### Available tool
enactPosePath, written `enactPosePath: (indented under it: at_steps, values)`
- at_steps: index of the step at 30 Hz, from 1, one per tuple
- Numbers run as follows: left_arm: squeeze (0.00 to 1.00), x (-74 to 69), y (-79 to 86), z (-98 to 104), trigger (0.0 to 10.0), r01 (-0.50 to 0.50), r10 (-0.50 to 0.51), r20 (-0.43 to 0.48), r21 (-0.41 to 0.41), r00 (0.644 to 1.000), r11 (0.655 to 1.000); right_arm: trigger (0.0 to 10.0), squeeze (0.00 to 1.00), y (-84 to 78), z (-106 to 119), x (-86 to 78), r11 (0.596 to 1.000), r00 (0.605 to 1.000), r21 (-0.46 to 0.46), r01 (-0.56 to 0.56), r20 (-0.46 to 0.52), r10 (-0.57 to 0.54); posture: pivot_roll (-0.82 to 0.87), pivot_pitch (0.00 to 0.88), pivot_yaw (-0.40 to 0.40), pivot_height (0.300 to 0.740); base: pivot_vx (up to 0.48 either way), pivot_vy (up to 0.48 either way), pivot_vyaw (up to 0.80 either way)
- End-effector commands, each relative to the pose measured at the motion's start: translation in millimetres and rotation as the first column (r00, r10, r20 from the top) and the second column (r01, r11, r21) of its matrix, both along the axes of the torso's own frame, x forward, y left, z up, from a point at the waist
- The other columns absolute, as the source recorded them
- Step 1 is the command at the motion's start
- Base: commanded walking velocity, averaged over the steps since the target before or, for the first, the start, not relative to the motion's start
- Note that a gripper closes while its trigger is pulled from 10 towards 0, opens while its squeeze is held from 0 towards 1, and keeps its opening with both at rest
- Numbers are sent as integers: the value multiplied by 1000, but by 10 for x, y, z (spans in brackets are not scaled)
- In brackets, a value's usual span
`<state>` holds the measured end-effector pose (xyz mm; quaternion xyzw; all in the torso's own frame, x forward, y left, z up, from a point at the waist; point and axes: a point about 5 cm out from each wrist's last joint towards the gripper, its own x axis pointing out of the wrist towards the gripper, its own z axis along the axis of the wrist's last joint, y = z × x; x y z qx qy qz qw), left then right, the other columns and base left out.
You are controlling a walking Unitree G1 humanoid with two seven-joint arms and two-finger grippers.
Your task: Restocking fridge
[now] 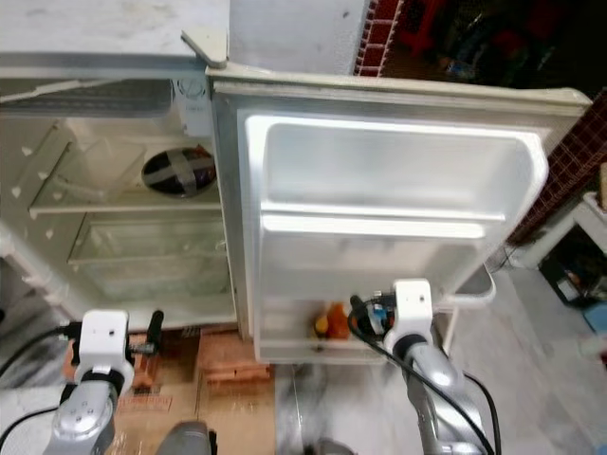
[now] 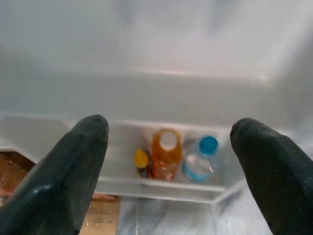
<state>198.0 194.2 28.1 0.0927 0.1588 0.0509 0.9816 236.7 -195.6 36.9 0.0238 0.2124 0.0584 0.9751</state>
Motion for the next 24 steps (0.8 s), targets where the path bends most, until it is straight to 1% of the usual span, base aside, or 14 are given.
enactPosePath:
  at_steps: [1, 6, 8, 10, 11, 13, 14, 15, 16, 17, 19, 21, 23, 24]
  values:
    - [0, 47, -4, 71, 10000, 2, -2, 29, 11, 1000, 1000, 10000, 0, -92, -2, 4, 999, 1000, -24, 24, -10, -24, 52, 0, -42, 740, -307, 0, 0]
    - [0, 107, -38, 109, 10000, 27, -27, 45, 8, 999, 1000, 10000, 0, -79, 38, 50, 999, 999, -36, -36, -4, 36, 46, 0, -25, 740, -303, 0, 0]
    - [0, 123, -47, 119, 10000, 33, -34, 49, 7, 998, 999, 10000, 0, -72, 40, 61, 999, 999, -39, -38, -8, 37, 43, 0, -20, 740, -302, 0, 0]
    - [0, 157, -71, 153, 10000, 43, -44, 65, 15, 997, 999, 10000, 0, -48, 72, 99, 997, 999, -68, -32, 1, 32, 47, 0, -18, 740, 0, 0, 0]
    - [0, 157, -71, 153, 10000, 43, -44, 65, 15, 997, 999, 10000, 0, -48, 72, 99, 997, 999, -68, -32, 1, 32, 47, 0, -18, 740, 0, 0, 0]
    - [0, 208, -84, 216, 10000, 41, -43, 96, 23, 994, 999, 10000, 0, -35, 146, 166, 991, 998, -130, -25, 59, 33, 50, 0, -20, 740, 0, 0, 0]
    - [0, 208, -84, 216, 10000, 41, -43, 96, 23, 994, 999, 10000, 0, -35, 146, 166, 991, 998, -130, -25, 59, 33, 50, 0, -20, 740, 0, 0, 0]
    - [0, 233, -80, 252, 10000, 28, -31, 111, 24, 993, 999, 10000, 0, -33, 182, 199, 990, 996, -139, -2, 90, 14, 55, 0, -25, 740, 0, 0, 0]
    - [0, 233, -80, 252, 10000, 28, -31, 111, 24, 993, 999, 10000, 0, -33, 182, 199, 990, 996, -139, -2, 90, 14, 55, 0, -25, 740, 0, 0, 0]
    - [0, 261, -56, 303, 10000, 15, -18, 137, 26, 990, 1000, 10000, 0, -28, 232, 242, 991, 991, -116, 59, 128, -44, 55, 0, -29, 740, 0, 0, 0]
    - [0, 276, -30, 320, 10000, 9, -14, 150, 35, 989, 999, 10000, 0, -9, 260, 255, 991, 986, -117, 73, 156, -54, 55, 0, -33, 740, 0, 0, 0]
    - [0, 294, -1, 317, 10000, 2, -9, 148, 48, 989, 999, 10000, 0, 21, 237, 244, 990, 987, -114, 86, 149, -68, 52, 0, -38, 740, 0, 0, 0]
    - [0, 376, 65, 371, 10000, -17, 1, 190, 81, 982, 997, 10000, 0, 119, 212, 252, 994, 991, -100, 42, 134, -28, 55, 0, -47, 740, 0, 0, 0]
    - [0, 409, 87, 389, 10000, -18, 1, 198, 87, 980, 996, 10000, 0, 142, 219, 265, 995, 988, -90, 31, 152, -17, 50, 0, -46, 740, 0, -379, 0]
